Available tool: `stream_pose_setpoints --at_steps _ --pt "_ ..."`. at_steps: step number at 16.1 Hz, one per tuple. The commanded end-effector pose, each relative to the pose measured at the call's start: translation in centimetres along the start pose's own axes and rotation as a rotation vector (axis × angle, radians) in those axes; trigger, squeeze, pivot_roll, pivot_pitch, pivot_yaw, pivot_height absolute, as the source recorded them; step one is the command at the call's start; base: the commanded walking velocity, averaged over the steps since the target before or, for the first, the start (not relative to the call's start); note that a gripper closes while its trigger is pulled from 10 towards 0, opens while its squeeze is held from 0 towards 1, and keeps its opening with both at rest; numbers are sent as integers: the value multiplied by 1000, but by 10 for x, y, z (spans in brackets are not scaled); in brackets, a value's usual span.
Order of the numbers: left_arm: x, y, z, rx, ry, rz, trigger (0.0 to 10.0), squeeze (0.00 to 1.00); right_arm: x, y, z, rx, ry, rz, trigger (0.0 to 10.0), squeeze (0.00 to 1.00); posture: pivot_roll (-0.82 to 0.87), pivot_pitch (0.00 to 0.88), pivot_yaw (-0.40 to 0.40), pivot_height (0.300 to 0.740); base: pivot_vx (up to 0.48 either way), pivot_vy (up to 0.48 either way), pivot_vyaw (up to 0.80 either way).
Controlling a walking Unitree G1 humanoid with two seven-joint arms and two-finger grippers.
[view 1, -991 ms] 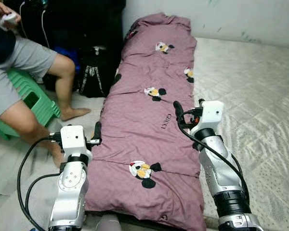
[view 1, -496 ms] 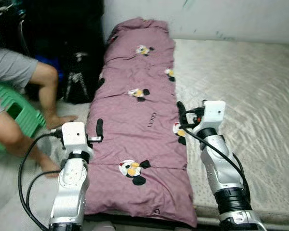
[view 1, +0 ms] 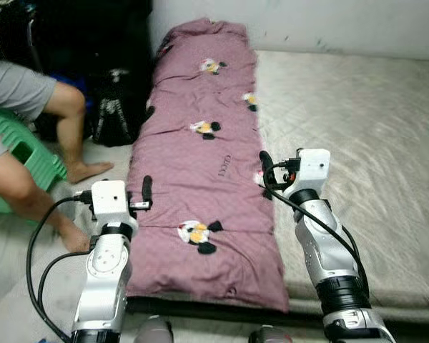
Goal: Clean up the room
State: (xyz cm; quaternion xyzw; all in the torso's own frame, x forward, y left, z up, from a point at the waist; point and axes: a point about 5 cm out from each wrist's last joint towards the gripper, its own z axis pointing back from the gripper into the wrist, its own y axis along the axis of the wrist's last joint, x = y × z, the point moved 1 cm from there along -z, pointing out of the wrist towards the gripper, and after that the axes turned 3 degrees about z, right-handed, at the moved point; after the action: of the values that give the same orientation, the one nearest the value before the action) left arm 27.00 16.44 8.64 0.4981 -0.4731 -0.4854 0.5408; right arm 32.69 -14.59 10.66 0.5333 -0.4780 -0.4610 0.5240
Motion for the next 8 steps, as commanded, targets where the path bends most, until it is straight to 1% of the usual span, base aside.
stream_pose_setpoints --at_steps 1,5,8 --pt "1 4 -1 15 -9 4 10000 0 1 1 0 6 -1 8 10000 0 -53 0 25 740 0 0 0" --pt "3 8 1 41 -40 28 10000 0 0 1 -1 6 4 13 10000 0 -51 0 20 740 0 0 0" --pt "4 7 1 40 -45 28 10000 0 0 1 -2 5 8 18 10000 0 -51 0 18 740 0 0 0"
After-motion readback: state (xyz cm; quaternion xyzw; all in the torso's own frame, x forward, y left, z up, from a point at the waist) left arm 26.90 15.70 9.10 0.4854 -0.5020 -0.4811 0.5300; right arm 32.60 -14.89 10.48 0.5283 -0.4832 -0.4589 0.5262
